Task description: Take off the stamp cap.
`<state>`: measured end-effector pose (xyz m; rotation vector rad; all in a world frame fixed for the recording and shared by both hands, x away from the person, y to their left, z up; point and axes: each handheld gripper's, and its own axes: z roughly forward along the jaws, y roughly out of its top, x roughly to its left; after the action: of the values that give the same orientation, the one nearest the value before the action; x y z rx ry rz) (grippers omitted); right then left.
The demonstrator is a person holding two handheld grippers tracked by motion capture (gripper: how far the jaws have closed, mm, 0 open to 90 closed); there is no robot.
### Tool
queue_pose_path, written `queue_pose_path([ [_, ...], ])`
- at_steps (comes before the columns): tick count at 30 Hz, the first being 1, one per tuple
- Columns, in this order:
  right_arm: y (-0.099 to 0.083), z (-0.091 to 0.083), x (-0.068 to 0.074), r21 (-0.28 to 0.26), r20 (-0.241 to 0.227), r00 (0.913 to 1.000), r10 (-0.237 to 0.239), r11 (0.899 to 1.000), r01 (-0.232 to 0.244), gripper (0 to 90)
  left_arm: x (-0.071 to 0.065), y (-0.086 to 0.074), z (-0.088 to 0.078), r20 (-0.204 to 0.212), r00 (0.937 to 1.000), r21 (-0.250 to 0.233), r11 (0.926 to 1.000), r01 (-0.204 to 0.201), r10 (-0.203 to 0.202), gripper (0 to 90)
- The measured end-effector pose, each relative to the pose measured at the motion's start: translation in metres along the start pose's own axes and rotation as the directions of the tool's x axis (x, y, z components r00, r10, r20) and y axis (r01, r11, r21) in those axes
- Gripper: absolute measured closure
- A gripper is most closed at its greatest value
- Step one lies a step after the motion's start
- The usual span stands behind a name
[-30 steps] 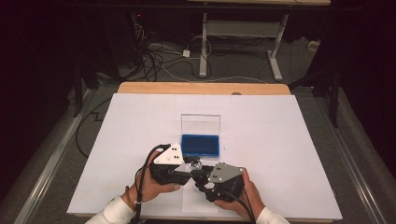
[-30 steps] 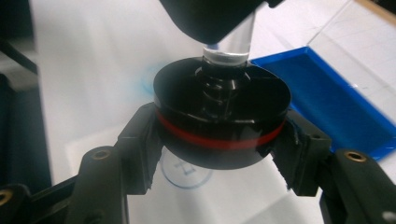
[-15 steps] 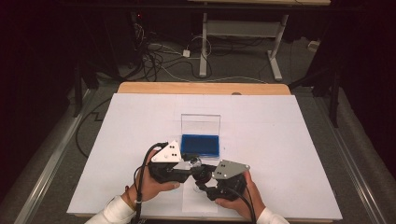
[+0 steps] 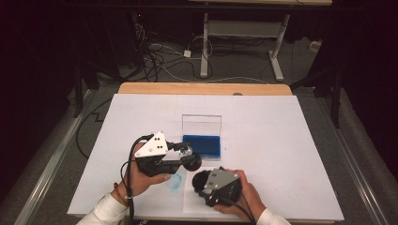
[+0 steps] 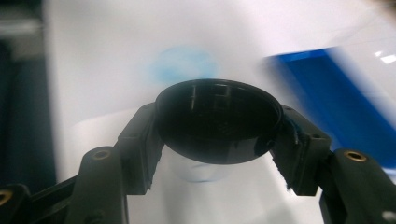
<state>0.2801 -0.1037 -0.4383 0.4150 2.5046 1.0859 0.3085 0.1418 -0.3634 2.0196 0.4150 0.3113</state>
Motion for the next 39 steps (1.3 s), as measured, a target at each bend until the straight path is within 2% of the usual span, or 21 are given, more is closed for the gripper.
queue_pose_path([
  [2, -0.009, -0.011, -0.011, -0.004, 0.025, 0.9984, 0.051, 0.999, -0.051, 39.2, 0.004, -0.002, -0.003, -0.010, 0.9999, 0.005, 1.0000, 0.003, -0.003, 54.9],
  [5, -0.013, -0.016, -0.011, 0.008, 0.041, 0.9987, 0.030, 1.000, -0.030, 39.2, 0.008, -0.004, -0.003, -0.024, 0.9997, 0.022, 0.9998, 0.003, -0.003, 54.9],
  [6, -0.015, -0.018, -0.011, 0.003, 0.041, 0.9982, 0.043, 0.999, -0.043, 39.2, 0.008, -0.005, -0.004, -0.030, 0.9995, 0.028, 0.9996, 0.005, -0.004, 54.9],
  [7, -0.019, -0.020, -0.013, 0.011, 0.043, 0.9981, 0.043, 0.999, -0.044, 39.2, 0.009, -0.006, -0.004, -0.020, 0.9998, 0.028, 0.9996, 0.009, -0.009, 54.9],
  [12, -0.026, -0.028, -0.017, 0.013, 0.077, 0.9963, 0.039, 0.999, -0.041, 39.1, 0.010, -0.006, -0.005, -0.029, 0.9996, 0.048, 0.9988, -0.003, 0.004, 54.9],
  [19, -0.032, -0.043, -0.029, -0.024, 0.119, 0.9890, 0.087, 0.996, -0.085, 39.0, 0.012, -0.010, -0.003, -0.051, 0.9985, 0.079, 0.9968, -0.012, 0.016, 54.9],
  [27, -0.034, -0.046, -0.030, -0.028, 0.133, 0.9863, 0.097, 0.995, -0.094, 39.0, 0.013, -0.011, -0.004, -0.080, 0.9964, 0.091, 0.9956, -0.022, 0.030, 54.8],
  [33, -0.035, -0.048, -0.031, -0.031, 0.132, 0.9868, 0.094, 0.995, -0.091, 39.0, 0.016, -0.011, -0.006, -0.094, 0.9954, 0.088, 0.9960, -0.012, 0.021, 54.8],
  [39, -0.040, -0.055, -0.034, -0.036, 0.152, 0.9826, 0.106, 0.994, -0.102, 39.0, 0.017, -0.011, -0.008, -0.106, 0.9940, 0.093, 0.9955, -0.017, 0.027, 54.8],
])
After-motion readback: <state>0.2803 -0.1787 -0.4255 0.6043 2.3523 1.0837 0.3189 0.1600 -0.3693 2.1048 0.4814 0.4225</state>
